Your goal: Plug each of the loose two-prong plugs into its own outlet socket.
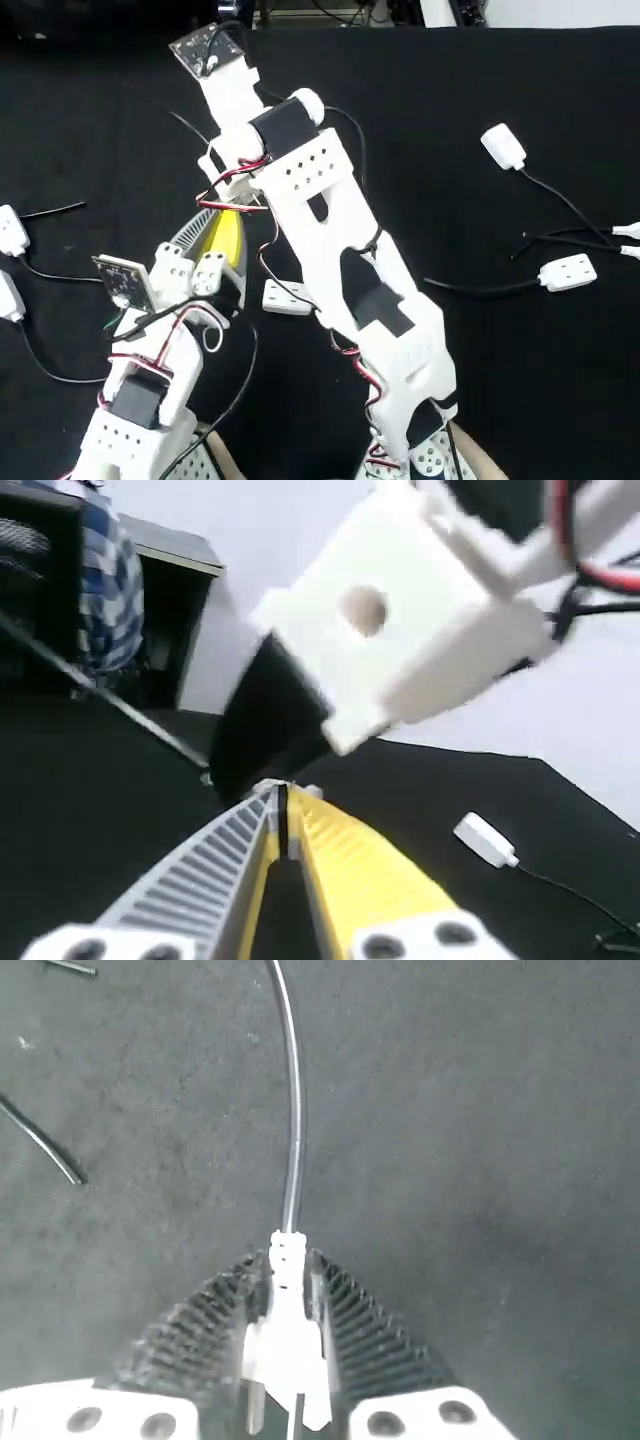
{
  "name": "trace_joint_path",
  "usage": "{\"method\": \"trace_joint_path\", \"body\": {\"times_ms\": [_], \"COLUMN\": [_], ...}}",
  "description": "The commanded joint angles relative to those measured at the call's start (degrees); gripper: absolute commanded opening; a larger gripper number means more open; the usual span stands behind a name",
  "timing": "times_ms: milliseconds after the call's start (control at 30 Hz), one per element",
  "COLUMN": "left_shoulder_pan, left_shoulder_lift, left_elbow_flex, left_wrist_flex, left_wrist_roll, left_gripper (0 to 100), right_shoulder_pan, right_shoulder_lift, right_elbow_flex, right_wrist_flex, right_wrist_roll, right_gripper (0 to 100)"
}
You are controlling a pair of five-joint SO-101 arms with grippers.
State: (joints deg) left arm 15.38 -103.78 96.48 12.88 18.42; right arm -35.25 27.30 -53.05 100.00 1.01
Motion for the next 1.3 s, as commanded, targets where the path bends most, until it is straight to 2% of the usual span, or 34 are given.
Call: {"method": "trace_joint_path", "body": {"times_ms": [0,400,900,1100,1267], "left_shoulder_pan": [3.6,3.6,3.4,3.4,3.4], "left_shoulder_lift": [-0.5,-0.4,-0.3,-0.3,-0.3], "left_elbow_flex": [0.9,0.9,0.9,0.9,0.9], "left_wrist_flex": [-1.2,-1.3,-1.2,-1.2,-1.2], "left_wrist_roll": [-0.1,-0.1,-0.1,-0.2,-0.2], "left_gripper": [3,3,3,3,3], "right_shoulder_pan": [-0.5,-0.6,-0.8,-4.5,-4.7], "right_shoulder_lift": [-3.6,-4.3,-14.9,-18.5,-20.7], "right_elbow_flex": [1.7,1.8,6.4,10.3,12.5], "right_wrist_flex": [-0.4,0.0,0.8,0.8,0.8], "right_wrist_roll": [3.2,6.0,6.2,6.2,6.2], "right_gripper": [1.1,1.1,1.1,1.1,1.1]}}
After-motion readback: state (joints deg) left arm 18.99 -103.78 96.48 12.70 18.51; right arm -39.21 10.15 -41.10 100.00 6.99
